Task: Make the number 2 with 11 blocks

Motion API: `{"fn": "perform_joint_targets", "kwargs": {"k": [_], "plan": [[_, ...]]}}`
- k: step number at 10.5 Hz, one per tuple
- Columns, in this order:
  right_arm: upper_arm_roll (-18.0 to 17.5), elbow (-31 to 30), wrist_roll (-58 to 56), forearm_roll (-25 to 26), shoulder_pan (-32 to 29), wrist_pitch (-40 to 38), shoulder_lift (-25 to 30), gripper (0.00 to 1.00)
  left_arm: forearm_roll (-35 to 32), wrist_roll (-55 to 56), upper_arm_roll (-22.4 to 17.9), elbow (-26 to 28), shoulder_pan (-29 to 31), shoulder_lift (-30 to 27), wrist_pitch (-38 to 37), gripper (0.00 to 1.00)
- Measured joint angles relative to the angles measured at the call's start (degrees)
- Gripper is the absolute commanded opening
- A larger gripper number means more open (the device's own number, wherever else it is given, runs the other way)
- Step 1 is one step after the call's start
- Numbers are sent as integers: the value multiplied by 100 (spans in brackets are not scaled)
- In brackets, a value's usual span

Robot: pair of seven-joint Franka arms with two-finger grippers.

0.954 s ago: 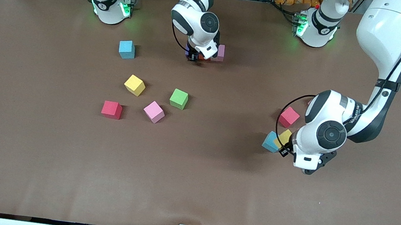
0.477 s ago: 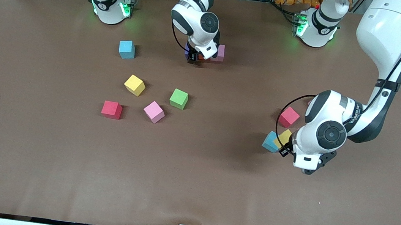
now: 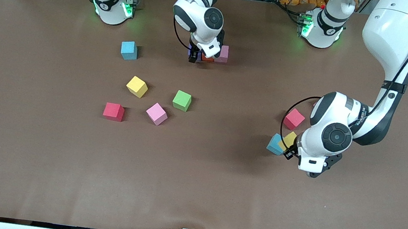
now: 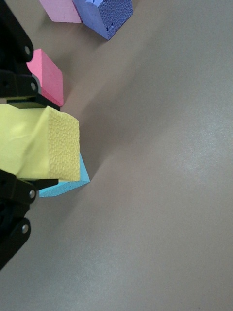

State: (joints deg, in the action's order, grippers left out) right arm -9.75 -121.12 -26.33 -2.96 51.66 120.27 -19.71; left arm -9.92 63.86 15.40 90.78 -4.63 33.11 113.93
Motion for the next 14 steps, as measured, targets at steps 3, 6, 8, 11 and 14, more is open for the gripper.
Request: {"fn": "perform_joint_targets", "kwargs": {"k": [3,6,8,11,14], "plan": [[24,247,26,-1,-295,-438,204,100,0,-65,132,-4,-43,-2,-49,37],[79,1185,211,6,-1122,-1064,257,100,0,-88,671,-8,-73,-9,-152,35],[119,1801,223,35,-2033,-1395,261,100,-1,-113,1015,4,-182,-4,-187,35],[138,2392,210,67,-3277,-1517,146,100,-3,-313,1131,176,-741,6,-112,35],[114,2636,163,78,-3667,-1170,-361,100,-18,-337,1232,559,-1169,14,490,35]]}}
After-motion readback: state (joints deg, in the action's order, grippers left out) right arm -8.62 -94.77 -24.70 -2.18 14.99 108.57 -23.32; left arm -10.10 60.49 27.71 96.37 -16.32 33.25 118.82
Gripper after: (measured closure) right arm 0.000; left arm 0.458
